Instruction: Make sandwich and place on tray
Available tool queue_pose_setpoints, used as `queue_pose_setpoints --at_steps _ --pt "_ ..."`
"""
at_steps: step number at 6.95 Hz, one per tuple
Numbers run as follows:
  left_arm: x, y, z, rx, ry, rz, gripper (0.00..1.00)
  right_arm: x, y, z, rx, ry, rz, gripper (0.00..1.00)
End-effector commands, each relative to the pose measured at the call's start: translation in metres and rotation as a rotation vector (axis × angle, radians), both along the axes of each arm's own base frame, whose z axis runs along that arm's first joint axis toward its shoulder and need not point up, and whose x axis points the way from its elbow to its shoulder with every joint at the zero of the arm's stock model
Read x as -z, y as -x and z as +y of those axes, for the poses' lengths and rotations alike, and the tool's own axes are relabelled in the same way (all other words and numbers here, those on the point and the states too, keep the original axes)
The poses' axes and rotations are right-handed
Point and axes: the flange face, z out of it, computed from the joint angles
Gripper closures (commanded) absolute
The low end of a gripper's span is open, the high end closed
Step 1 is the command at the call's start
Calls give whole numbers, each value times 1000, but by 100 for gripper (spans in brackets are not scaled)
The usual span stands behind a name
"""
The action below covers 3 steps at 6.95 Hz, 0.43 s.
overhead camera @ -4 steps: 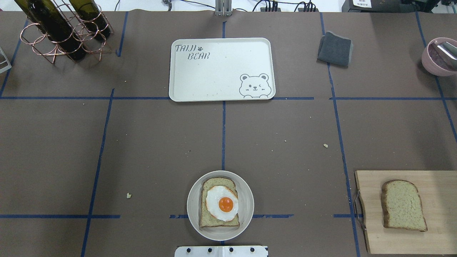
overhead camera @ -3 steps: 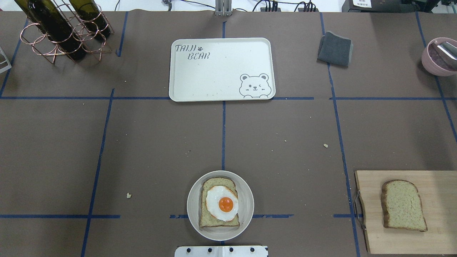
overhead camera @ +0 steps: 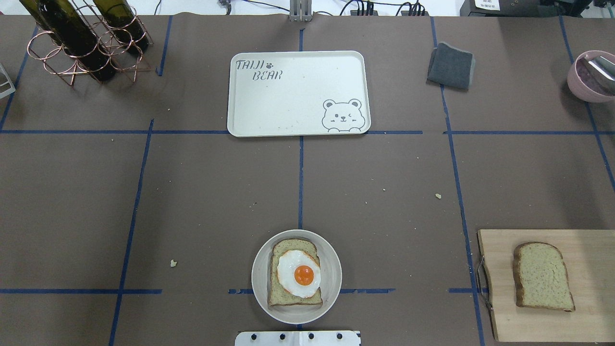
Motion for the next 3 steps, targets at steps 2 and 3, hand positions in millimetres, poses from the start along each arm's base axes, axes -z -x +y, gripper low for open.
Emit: queue_pose_setpoints --at_steps 2,3 --pt "-1 -1 0 -2 -1 1 0 11 70 39 -48 -15 -122 0" --pt "0 -1 0 -2 -3 1 0 17 91 53 -25 -60 -163 0"
